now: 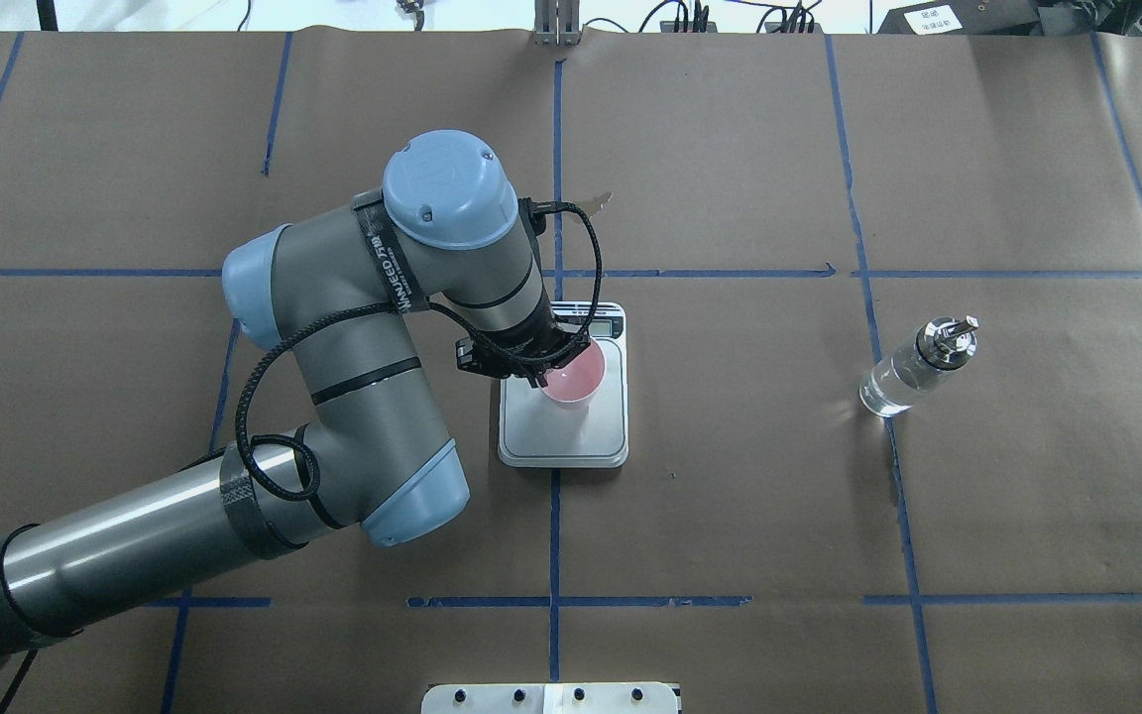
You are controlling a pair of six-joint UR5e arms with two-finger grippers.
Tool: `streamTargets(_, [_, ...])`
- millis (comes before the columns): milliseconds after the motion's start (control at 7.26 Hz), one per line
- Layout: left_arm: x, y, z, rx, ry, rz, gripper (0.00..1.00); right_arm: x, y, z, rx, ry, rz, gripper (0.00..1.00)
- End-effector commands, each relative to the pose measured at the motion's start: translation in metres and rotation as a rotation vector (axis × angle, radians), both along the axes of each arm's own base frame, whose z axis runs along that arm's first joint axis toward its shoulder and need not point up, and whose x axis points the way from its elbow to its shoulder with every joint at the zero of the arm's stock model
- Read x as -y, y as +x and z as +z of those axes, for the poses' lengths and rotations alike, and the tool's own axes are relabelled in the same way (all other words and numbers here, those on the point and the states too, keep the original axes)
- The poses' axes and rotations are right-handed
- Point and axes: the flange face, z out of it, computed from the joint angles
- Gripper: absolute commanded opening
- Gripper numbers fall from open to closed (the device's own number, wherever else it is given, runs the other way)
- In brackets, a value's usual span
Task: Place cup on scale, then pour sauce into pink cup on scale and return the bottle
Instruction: 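Carry the pink cup with the left gripper onto the scale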
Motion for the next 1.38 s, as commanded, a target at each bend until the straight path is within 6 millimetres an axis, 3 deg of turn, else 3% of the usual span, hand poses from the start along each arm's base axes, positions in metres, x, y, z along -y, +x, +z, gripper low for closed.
streamTargets(0, [0.003, 0.001, 0.004, 0.01, 0.017, -0.017, 0.0, 0.0, -0.002, 0.0, 0.0, 0.001, -0.004, 1.0])
streamTargets(413, [0.004, 0.004, 0.009, 0.018, 0.013, -0.016, 0.0, -0.001, -0.009, 0.0, 0.0, -0.001, -0.018, 1.0])
streamTargets(551, [0.002, 0.006, 0.009, 0.018, 0.013, -0.013, 0.09, -0.002, -0.015, -0.001, -0.001, 0.001, -0.03, 1.0])
streamTargets(689, [0.001, 0.006, 0.005, -0.012, 0.033, -0.01, 0.4, -0.003, -0.019, -0.003, 0.001, 0.006, -0.039, 1.0])
streamTargets(827, [0.0, 0.003, 0.001, -0.037, 0.045, -0.012, 0.6, -0.005, -0.03, -0.014, 0.007, 0.015, -0.056, 1.0])
streamTargets(964, [-0.002, 0.0, -0.001, -0.044, 0.048, -0.013, 0.69, -0.01, -0.042, -0.03, 0.018, 0.013, -0.056, 1.0])
streamTargets(1240, [-0.009, -0.02, -0.011, -0.081, 0.077, -0.017, 0.69, -0.028, -0.057, -0.074, 0.017, 0.036, -0.031, 1.0])
